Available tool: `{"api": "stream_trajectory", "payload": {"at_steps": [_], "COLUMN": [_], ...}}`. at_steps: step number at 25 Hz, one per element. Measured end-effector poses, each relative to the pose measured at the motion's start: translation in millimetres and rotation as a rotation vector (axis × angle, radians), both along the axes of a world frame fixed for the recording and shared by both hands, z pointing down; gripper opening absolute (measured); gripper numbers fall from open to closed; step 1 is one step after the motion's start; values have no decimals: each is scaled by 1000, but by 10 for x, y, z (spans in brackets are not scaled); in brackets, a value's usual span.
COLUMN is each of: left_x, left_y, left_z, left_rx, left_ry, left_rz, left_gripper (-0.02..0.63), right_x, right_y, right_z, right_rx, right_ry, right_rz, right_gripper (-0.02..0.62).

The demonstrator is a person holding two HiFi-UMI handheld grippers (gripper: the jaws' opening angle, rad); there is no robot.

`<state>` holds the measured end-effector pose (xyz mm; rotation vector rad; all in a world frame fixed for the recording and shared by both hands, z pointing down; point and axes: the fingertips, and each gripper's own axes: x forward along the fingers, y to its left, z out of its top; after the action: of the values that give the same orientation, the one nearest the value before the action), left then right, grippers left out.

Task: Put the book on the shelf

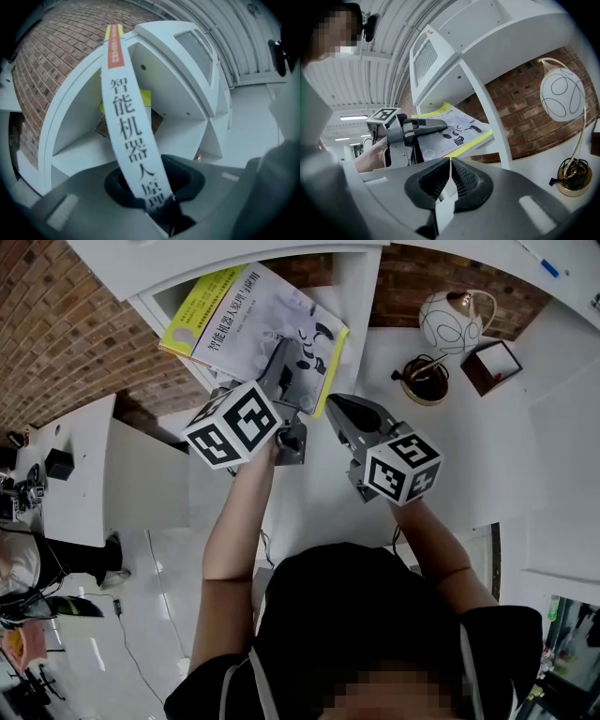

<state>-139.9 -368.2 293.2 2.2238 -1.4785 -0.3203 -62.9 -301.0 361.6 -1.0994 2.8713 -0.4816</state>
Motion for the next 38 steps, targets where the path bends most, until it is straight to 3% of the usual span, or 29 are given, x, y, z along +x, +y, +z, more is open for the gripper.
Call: {"api": "stream_trajectory", "payload": {"at_steps": [4, 8, 10, 13, 18, 23, 38], "left_x": [13, 30, 36, 47, 70, 104, 107], "left_y": [1, 2, 6, 13, 24, 62, 123], "left_z": [1, 3, 4, -2, -17, -5, 28], "left_rx": [-13, -26, -34, -46, -50, -55, -64], "left_ry": [-33, -60, -75, -92, -123, -152, -221], "left_rz": [30, 63, 73, 89, 113, 173, 248], "left_gripper": [112, 118, 121, 126, 137, 152, 192], "right_x": [52, 71, 1, -164, -265, -251, -288], "right_y": [-9, 27, 99, 185, 75, -3, -90], "right_z": [-13, -76, -123, -142, -105, -156, -98], "right_rx": [-18, -14, 7, 67, 177, 238, 167], "right_ry": [-42, -76, -68, 20, 261, 352, 303], "right_rz": [4, -5, -40, -68, 26, 89, 92], "right_gripper": [32, 113, 190, 289, 381, 394, 354]}}
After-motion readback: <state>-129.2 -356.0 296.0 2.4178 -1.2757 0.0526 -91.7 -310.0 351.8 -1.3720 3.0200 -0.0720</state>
